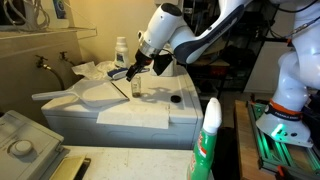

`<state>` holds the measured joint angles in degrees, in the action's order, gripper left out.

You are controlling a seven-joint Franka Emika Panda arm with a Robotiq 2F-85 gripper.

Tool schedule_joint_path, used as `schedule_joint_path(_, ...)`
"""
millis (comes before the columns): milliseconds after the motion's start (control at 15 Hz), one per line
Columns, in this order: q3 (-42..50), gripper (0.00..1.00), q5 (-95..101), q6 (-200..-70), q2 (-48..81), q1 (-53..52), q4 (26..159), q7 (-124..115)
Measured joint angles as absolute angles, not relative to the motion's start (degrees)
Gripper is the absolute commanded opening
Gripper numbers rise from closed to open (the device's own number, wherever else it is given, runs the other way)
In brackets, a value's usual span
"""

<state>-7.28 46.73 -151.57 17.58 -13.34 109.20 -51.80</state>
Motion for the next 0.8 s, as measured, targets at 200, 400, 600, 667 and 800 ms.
schedule_joint_path(200, -9.8, 1.00, 36.2, -149.5, 19.1, -12.6, 109.1, -44.5)
schedule_joint_path(400, -10.9, 1.00, 34.3, -149.4, 19.5, -12.2, 109.1, -43.2)
schedule_joint_path(600, -10.9, 1.00, 34.2, -149.4, 19.5, -12.0, 109.1, -43.1)
schedule_joint_path(667, -10.9, 1.00, 34.2, -149.4, 19.5, -12.0, 109.1, -43.1)
schedule_joint_path(800, -9.4, 0.74, 34.0, -149.4, 19.5, -13.4, 109.0, -43.1)
